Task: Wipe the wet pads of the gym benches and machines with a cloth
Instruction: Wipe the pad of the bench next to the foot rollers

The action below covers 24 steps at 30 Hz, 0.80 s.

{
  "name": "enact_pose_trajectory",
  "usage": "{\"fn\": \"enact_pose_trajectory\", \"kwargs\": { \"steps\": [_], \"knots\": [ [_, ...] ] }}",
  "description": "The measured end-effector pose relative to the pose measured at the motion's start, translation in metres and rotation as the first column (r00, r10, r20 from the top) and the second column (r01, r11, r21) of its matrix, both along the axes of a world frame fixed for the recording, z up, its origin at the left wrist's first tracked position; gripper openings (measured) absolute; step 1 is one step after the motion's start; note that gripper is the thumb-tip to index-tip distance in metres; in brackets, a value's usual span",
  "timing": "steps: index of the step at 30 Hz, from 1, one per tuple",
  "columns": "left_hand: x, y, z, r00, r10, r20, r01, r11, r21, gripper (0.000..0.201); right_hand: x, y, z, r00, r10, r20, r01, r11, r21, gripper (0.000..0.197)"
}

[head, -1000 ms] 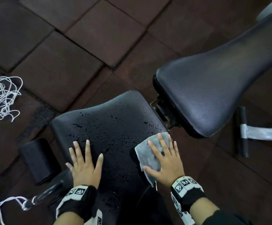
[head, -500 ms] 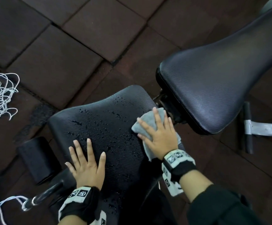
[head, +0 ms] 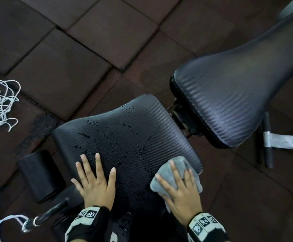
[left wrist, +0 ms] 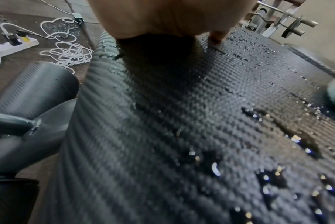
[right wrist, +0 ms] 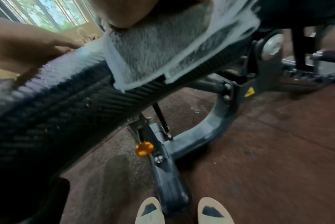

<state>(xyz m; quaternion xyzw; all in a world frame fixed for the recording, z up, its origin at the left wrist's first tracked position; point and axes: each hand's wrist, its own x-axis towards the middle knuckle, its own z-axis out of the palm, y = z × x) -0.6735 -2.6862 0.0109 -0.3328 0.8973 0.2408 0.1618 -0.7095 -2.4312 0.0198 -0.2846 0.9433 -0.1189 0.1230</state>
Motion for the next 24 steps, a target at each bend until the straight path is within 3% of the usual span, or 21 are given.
{"fn": "enact_pose_trajectory", "kwargs": {
  "steps": [7, 10, 12, 16, 18, 21, 24],
  "knots": [
    [0.001, -0.001, -0.001, 1.000, 0.004, 0.002, -0.004, 1.000, -0.007, 0.079, -0.084, -0.050, 0.000, 0.993, 0.110, -0.047, -0.105, 0.990, 0.096, 0.052],
    [0.002, -0.002, -0.001, 1.000, -0.001, 0.015, 0.001, 1.000, 0.003, 0.080, -0.115, -0.038, 0.001, 1.000, -0.012, -0.016, 0.014, 0.995, 0.100, 0.051],
    [0.002, -0.002, 0.000, 1.000, 0.003, 0.015, -0.003, 1.000, 0.005, 0.080, -0.121, -0.015, 0.001, 0.988, -0.148, 0.050, 0.147, 0.989, 0.019, 0.051],
    [0.001, -0.001, -0.001, 1.000, 0.008, -0.007, -0.008, 1.000, 0.004, 0.079, -0.081, 0.032, 0.001, 0.956, -0.278, 0.097, 0.283, 0.958, -0.043, 0.051],
    [0.002, -0.001, -0.002, 1.000, 0.009, -0.014, -0.009, 1.000, -0.002, 0.078, -0.047, 0.041, -0.001, 0.983, -0.178, 0.042, 0.176, 0.983, 0.049, 0.049],
    [0.002, -0.001, -0.003, 1.000, 0.012, -0.019, -0.012, 1.000, -0.003, 0.078, -0.001, 0.027, -0.001, 1.000, -0.011, 0.005, 0.011, 0.999, 0.053, 0.049],
    [0.001, -0.001, -0.001, 1.000, 0.009, -0.005, -0.009, 1.000, 0.004, 0.079, 0.005, -0.007, 0.005, 0.999, 0.038, 0.020, -0.039, 0.998, 0.053, 0.049]
  ]
}}
